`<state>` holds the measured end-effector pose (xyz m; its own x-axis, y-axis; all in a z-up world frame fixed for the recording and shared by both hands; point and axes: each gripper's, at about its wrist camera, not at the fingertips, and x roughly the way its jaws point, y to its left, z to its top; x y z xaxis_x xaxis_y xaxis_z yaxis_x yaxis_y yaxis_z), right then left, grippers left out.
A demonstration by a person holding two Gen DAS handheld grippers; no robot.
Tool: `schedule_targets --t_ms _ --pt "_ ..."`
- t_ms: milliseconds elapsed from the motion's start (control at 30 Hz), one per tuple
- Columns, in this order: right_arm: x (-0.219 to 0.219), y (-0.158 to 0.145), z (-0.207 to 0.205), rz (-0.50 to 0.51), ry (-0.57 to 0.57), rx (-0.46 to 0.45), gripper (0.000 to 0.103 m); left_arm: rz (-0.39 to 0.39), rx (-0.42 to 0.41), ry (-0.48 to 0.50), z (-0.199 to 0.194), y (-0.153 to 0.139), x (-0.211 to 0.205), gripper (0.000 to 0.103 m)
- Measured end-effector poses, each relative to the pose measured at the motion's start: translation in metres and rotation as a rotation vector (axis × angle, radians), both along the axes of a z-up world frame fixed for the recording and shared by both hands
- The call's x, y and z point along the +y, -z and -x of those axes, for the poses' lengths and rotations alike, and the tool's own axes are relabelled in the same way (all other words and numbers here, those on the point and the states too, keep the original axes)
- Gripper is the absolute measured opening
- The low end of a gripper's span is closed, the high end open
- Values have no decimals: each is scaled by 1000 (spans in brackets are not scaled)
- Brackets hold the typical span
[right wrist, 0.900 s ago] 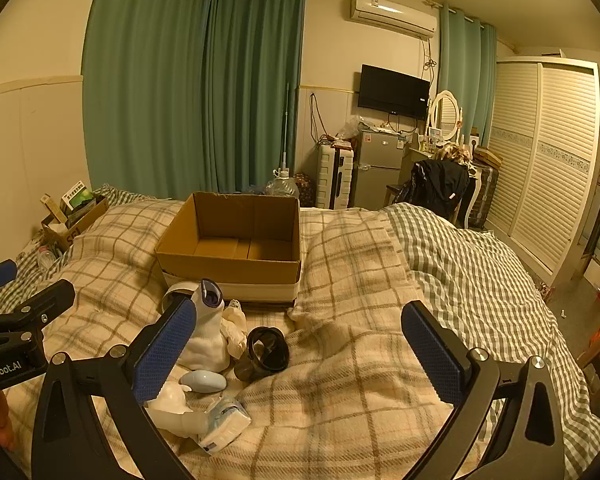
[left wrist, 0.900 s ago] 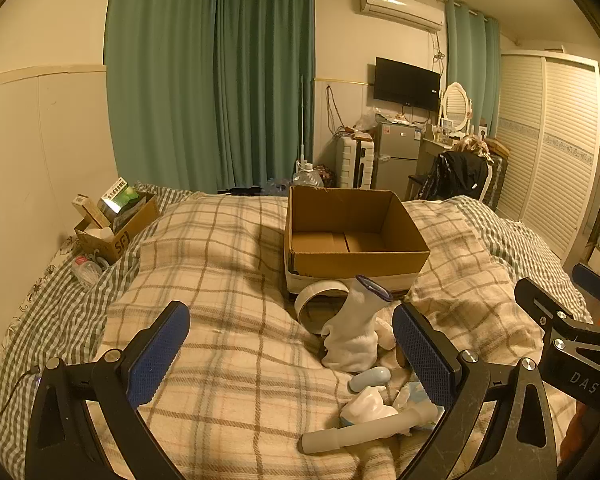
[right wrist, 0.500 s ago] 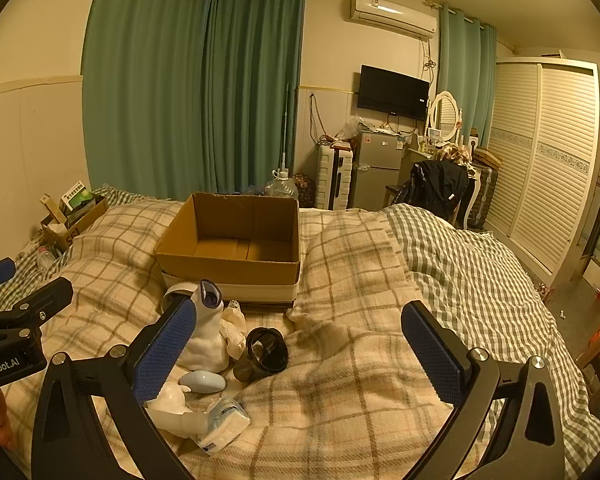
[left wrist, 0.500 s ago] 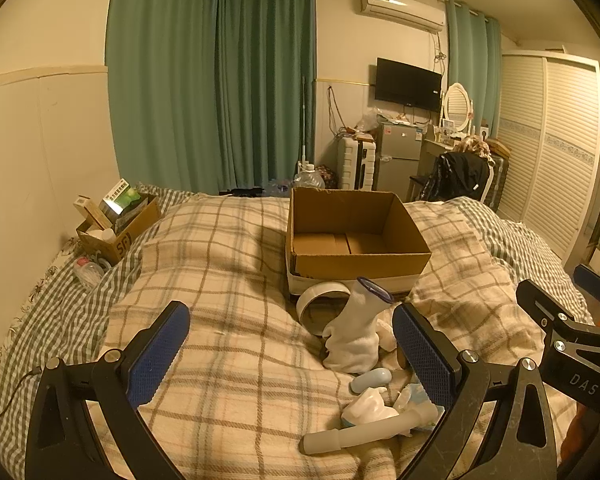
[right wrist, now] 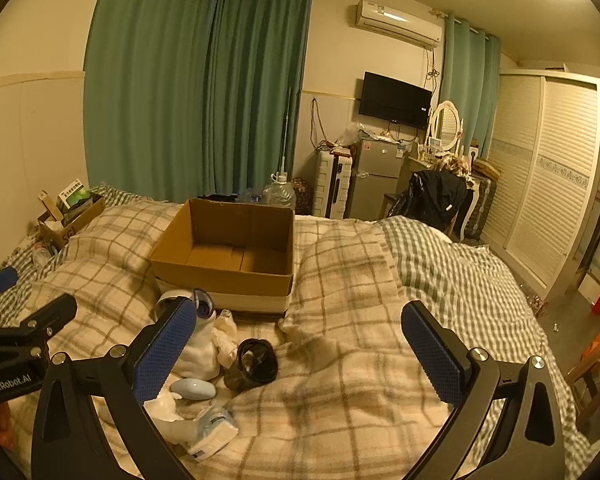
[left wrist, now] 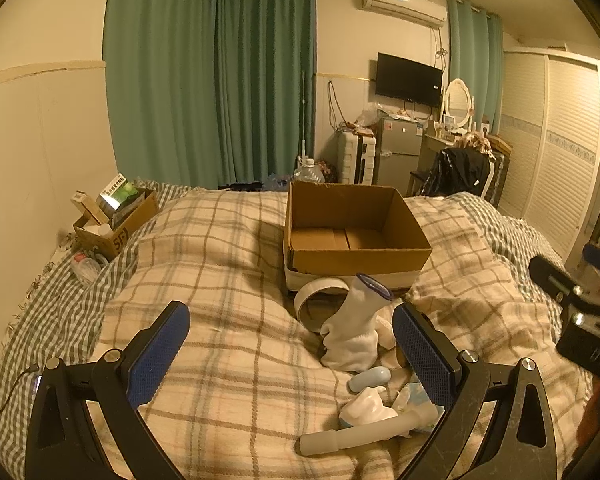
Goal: Organize objects
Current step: 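Move both tools toward the items lying beside the cardboard box, then grasp the white cup with the left tool while the right tool grasps the blue tissue pack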
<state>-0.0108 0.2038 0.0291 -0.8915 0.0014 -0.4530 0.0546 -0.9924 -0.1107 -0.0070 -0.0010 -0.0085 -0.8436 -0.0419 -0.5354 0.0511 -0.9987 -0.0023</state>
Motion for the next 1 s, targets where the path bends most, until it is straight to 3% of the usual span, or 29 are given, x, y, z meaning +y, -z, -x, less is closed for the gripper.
schedule_targets --t_ms 300,467,700,767,800,833,867,967,1000 --pt "9 37 12 -3 20 -106 103 33 -184 43 24 59 19 102" --pt "10 59 19 -4 18 -163 103 29 -314 93 38 99 29 95" --pt "8 72 25 -4 12 -196 103 -4 -426 195 48 123 42 95" --pt "7 72 25 -9 12 -199 103 -13 -454 246 48 128 48 90" --pt "6 73 25 -13 13 -201 103 -25 -472 277 48 130 51 80" --pt "5 72 24 -17 13 -202 102 -45 -487 307 47 130 53 62" --pt "4 72 24 -20 14 -202 102 -83 -505 353 45 131 55 53" --pt "2 72 22 -27 12 -207 102 -84 -498 361 40 128 56 53" --pt "1 73 21 -27 9 -211 102 -89 -482 346 39 124 54 41"
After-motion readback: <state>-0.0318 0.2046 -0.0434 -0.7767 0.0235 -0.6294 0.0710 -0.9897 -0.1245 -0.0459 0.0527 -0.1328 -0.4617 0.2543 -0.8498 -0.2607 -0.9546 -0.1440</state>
